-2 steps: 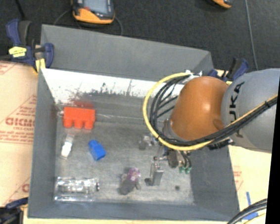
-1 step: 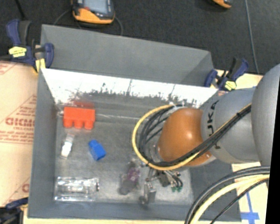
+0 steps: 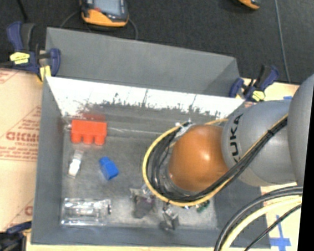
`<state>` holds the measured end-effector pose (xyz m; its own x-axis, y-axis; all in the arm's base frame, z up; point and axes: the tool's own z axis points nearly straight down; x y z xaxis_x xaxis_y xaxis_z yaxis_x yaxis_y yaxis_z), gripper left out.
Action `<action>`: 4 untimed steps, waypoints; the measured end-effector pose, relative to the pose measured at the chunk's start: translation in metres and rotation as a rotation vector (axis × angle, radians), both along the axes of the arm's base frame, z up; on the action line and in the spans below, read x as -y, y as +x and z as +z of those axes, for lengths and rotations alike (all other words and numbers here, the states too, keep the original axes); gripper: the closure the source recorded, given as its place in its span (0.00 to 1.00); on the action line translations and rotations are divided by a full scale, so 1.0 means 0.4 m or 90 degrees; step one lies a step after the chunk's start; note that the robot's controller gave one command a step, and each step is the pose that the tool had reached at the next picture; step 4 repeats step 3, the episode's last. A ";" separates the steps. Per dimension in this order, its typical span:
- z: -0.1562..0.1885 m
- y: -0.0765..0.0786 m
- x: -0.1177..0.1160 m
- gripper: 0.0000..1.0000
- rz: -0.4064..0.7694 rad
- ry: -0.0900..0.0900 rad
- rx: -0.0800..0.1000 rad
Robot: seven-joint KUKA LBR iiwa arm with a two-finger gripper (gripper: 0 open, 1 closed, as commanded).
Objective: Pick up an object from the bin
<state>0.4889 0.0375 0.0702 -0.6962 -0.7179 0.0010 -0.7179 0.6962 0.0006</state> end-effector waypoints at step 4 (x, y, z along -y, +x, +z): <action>0.479 0.011 0.012 1.00 -0.011 0.001 0.009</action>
Offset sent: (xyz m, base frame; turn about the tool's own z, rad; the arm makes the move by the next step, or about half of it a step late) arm 0.0000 0.0000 0.0000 0.0000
